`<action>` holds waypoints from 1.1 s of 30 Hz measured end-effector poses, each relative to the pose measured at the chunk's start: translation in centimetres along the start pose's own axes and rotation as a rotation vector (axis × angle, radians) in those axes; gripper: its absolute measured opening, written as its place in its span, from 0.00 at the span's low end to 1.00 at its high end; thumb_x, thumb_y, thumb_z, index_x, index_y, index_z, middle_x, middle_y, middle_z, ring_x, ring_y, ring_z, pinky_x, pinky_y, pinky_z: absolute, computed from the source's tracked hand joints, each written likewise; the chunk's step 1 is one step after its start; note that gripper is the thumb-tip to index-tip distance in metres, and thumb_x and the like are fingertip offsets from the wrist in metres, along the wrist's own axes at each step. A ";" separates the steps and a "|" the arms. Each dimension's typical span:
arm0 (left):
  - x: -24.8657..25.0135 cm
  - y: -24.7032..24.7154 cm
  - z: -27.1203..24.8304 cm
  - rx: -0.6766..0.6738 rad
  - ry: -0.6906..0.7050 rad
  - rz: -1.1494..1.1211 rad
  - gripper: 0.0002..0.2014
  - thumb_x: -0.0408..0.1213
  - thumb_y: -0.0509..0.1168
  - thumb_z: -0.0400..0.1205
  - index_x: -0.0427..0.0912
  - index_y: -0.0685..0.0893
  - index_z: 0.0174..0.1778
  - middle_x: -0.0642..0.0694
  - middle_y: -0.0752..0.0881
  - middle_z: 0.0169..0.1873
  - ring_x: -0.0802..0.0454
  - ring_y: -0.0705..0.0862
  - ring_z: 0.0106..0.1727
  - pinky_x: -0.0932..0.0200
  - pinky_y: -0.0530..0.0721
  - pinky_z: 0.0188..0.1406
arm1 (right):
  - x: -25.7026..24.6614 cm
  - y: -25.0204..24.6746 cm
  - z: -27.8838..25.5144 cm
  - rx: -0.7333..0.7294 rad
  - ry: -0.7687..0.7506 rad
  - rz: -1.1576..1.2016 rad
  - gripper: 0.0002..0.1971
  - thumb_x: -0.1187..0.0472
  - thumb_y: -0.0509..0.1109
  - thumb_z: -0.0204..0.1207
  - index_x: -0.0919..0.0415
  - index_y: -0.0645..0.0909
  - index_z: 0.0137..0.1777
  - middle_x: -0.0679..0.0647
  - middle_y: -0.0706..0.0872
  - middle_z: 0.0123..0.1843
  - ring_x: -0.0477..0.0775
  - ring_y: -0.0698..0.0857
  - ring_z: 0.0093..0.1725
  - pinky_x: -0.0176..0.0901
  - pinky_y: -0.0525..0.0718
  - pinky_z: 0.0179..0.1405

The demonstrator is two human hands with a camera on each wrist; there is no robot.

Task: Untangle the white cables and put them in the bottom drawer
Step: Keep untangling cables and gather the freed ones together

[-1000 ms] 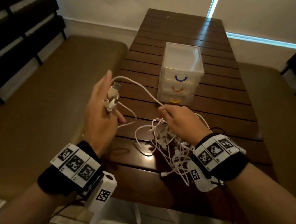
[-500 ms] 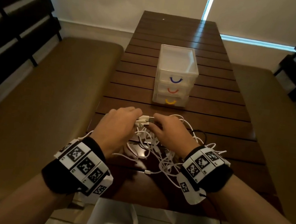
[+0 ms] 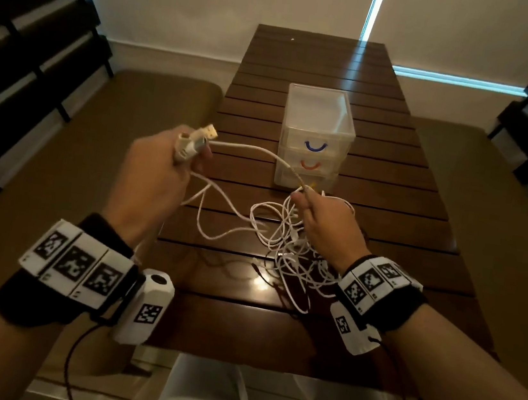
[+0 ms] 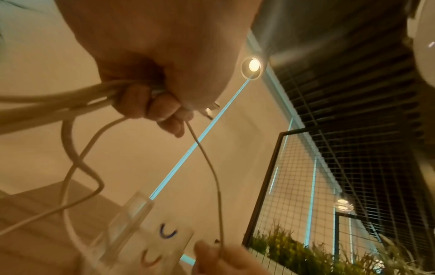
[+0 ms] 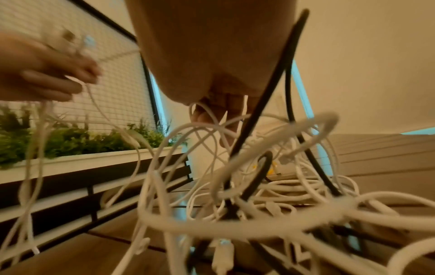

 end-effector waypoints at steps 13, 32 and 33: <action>-9.4 -3.9 -0.3 0.057 -0.369 0.167 0.12 0.30 0.59 0.81 0.47 0.83 0.36 0.49 0.84 0.36 0.43 0.82 0.43 0.49 0.77 0.41 | -6.3 0.4 0.9 -0.164 -0.201 0.011 0.19 0.48 0.59 0.87 0.57 0.75 0.37 0.50 0.79 0.27 0.50 0.79 0.28 0.50 0.77 0.32; -10.5 -3.5 -3.2 -0.105 -0.449 -0.376 0.16 0.49 0.52 0.88 0.48 0.83 0.60 0.47 0.85 0.27 0.54 0.82 0.24 0.63 0.79 0.24 | -6.3 5.7 0.4 -0.437 -0.087 -0.234 0.08 0.59 0.64 0.82 0.56 0.84 0.56 0.53 0.87 0.50 0.54 0.85 0.52 0.43 0.80 0.46; -9.8 -2.9 -3.3 -0.141 -0.428 -0.381 0.16 0.49 0.52 0.88 0.49 0.83 0.58 0.48 0.82 0.25 0.56 0.78 0.23 0.64 0.75 0.22 | -5.5 6.0 0.3 -0.470 -0.044 -0.279 0.11 0.61 0.64 0.81 0.57 0.83 0.60 0.55 0.87 0.54 0.56 0.85 0.56 0.44 0.81 0.51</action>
Point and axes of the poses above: each hand's wrist, its own z-axis towards the middle knuckle, its own y-axis out of the palm, x = y × z, the point moved 3 cm from there along z, towards the middle knuckle
